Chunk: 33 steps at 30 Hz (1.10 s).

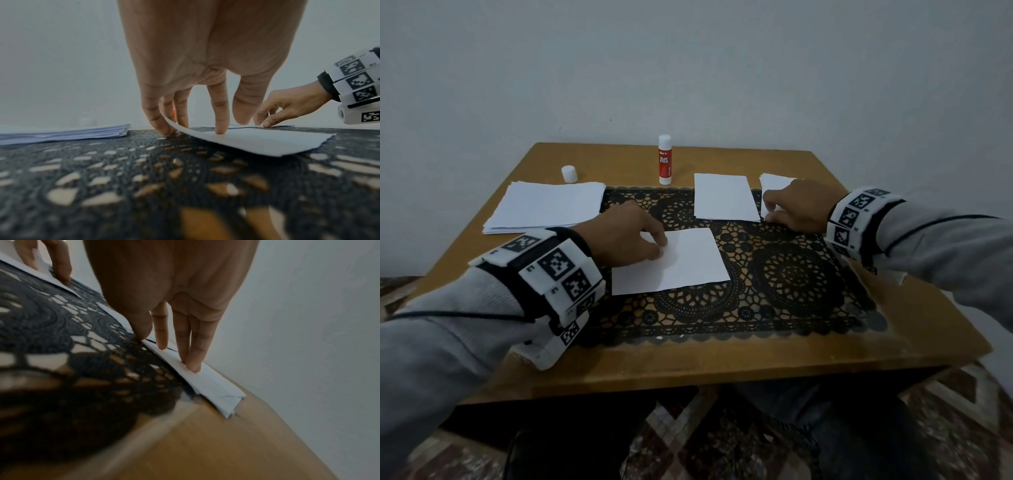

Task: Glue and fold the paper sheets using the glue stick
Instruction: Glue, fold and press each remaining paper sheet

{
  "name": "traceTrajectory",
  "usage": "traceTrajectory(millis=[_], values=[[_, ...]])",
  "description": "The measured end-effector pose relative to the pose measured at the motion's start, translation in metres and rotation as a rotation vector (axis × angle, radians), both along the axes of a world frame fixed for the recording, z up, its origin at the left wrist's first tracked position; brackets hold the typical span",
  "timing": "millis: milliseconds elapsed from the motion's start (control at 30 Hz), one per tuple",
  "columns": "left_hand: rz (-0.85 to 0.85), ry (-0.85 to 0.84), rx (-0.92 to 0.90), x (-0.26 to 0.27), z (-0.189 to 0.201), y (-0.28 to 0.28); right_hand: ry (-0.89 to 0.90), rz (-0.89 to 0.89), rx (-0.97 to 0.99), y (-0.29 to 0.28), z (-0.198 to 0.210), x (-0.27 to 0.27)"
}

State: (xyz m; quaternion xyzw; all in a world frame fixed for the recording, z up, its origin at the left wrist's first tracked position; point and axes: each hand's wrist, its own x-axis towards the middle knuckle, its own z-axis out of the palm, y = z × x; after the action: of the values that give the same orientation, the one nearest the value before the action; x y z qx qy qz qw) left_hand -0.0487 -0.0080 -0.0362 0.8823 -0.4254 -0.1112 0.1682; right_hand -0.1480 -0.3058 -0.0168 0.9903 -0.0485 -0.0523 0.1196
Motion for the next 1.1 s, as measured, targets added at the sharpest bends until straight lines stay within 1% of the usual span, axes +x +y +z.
traceTrajectory(millis=[200,400,833,1100], values=[[-0.002,-0.002,-0.013,-0.0029,0.0013,0.0009,-0.012,-0.062,0.121,-0.0077,0.0033,0.0006],[0.008,-0.015,-0.006,-0.006,0.0037,0.0001,-0.01,-0.125,0.177,-0.0098,-0.0018,-0.0004],[0.016,-0.007,0.014,-0.0061,0.0043,-0.0003,-0.052,-0.111,0.15,-0.0026,-0.0043,0.0042],[0.008,-0.006,0.004,-0.0064,0.0044,0.0004,-0.049,-0.139,0.129,-0.0063,-0.0054,0.0073]])
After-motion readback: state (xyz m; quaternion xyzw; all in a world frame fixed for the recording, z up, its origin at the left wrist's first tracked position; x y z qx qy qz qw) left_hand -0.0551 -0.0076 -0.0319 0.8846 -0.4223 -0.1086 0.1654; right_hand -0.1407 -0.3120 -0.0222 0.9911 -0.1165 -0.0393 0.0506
